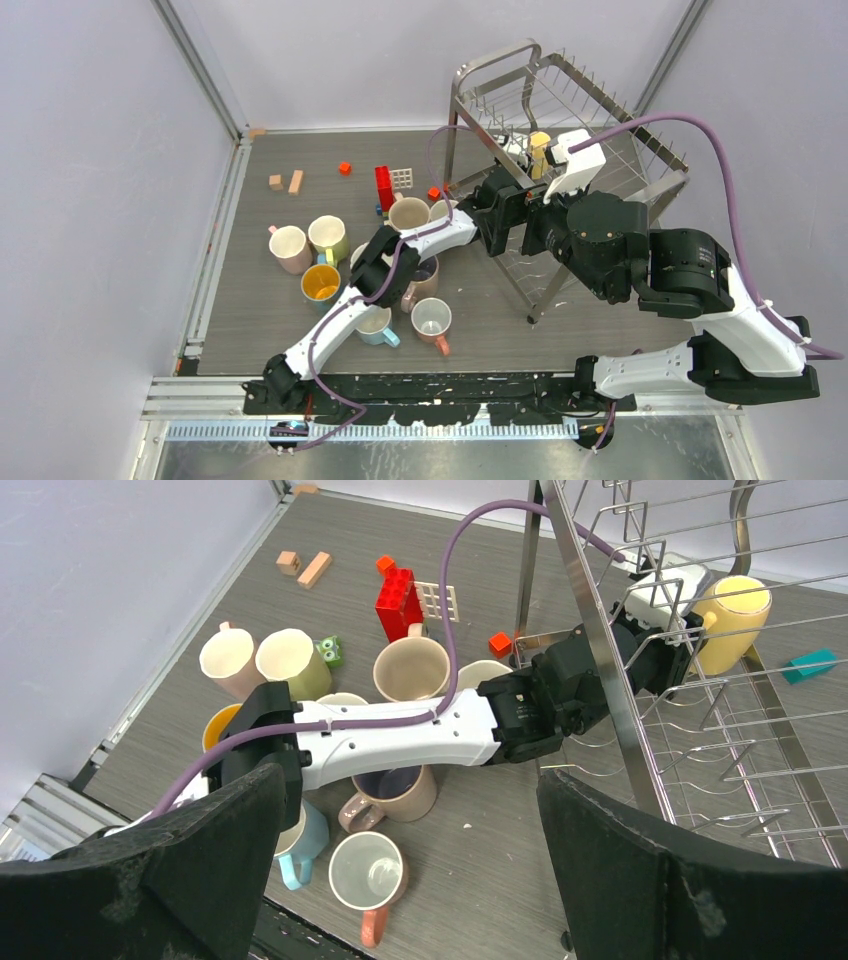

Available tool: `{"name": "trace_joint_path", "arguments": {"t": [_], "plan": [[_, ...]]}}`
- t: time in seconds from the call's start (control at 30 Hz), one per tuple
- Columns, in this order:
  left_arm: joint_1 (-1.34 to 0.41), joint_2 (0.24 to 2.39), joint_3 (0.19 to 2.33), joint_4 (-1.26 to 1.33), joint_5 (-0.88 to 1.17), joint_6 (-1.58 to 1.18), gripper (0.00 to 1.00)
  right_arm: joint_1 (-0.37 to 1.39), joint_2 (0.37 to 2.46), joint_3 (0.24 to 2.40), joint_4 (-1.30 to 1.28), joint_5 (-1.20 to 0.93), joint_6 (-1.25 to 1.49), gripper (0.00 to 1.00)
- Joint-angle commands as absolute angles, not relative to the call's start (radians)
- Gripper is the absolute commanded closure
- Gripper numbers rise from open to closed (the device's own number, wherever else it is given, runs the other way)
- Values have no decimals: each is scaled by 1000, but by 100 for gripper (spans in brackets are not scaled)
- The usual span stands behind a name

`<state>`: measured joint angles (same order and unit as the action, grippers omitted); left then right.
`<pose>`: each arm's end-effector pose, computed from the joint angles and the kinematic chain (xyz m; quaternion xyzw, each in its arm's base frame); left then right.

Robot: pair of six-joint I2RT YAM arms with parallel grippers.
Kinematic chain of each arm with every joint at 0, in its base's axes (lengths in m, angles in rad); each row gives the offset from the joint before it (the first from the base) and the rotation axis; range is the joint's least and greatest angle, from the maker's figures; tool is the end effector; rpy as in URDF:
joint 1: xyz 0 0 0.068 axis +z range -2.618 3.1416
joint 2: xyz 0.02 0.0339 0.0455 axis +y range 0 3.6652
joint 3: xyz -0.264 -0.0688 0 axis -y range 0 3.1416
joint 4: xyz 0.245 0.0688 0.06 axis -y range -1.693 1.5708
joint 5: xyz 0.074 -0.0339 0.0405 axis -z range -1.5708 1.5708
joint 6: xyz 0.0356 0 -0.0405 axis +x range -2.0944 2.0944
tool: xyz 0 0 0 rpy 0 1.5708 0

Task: Unload the cups from the dish rack
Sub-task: Unload the cup from the dish rack.

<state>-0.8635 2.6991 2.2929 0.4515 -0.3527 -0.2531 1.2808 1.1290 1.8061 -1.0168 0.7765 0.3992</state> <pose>0.4087 -0.4592 0.1897 0.0834 0.6869 -0.2742 0.6679 0.0680 0.1406 0.5193 -0.1247 0.7767 0.1917 0.5869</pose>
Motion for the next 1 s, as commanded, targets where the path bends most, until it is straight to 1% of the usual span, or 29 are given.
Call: {"name": "trace_joint_path", "arguments": {"t": [0.0, 0.3, 0.47, 0.57, 0.6, 0.77, 0.97], "plan": [[-857, 2713, 2348, 428, -374, -235, 74, 1282, 1117, 1810, -975, 792, 409, 0], [-857, 2725, 2364, 411, -371, -234, 75, 1281, 1118, 1810, -973, 792, 408, 0], [-858, 2720, 2362, 409, -352, -227, 87, 1281, 1118, 1809, -973, 791, 408, 0], [-861, 2701, 2339, 424, -341, -219, 98, 1282, 1117, 1808, -971, 793, 406, 0], [-862, 2691, 2327, 433, -339, -214, 100, 1282, 1118, 1807, -970, 793, 406, 0], [-865, 2632, 2233, 505, -294, -188, 100, 1282, 1112, 1802, -965, 793, 403, 0], [-874, 2509, 2041, 651, -233, -168, 100, 1282, 1097, 1795, -953, 799, 398, 0]]}}
